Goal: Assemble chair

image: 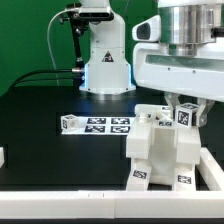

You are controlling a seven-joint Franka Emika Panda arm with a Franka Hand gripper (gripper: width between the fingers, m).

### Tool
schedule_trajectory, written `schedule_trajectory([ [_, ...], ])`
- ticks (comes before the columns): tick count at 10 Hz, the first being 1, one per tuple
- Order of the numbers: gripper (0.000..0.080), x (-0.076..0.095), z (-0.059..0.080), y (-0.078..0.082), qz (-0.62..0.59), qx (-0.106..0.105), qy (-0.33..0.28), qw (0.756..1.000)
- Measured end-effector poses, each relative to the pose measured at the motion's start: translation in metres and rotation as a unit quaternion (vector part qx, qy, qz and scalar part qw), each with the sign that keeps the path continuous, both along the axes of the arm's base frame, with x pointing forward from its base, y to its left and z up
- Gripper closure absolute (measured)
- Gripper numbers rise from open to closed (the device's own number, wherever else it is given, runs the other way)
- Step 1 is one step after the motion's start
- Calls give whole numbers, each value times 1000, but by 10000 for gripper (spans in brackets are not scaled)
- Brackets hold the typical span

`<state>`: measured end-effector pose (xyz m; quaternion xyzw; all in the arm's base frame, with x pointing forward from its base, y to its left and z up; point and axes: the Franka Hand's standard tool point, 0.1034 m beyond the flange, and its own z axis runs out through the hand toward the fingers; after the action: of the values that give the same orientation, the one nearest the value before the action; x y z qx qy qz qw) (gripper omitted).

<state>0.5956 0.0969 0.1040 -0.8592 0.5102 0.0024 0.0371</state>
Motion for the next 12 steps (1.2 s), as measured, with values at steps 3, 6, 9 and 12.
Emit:
schedule_trajectory([
  [3, 535, -1, 0, 6, -175, 32, 1, 984],
  [6, 535, -1, 0, 9, -255, 36, 9, 966],
  [9, 535, 1, 0, 15, -384, 59, 7, 921],
  [12, 535, 1, 0, 16, -477, 74, -4, 876],
])
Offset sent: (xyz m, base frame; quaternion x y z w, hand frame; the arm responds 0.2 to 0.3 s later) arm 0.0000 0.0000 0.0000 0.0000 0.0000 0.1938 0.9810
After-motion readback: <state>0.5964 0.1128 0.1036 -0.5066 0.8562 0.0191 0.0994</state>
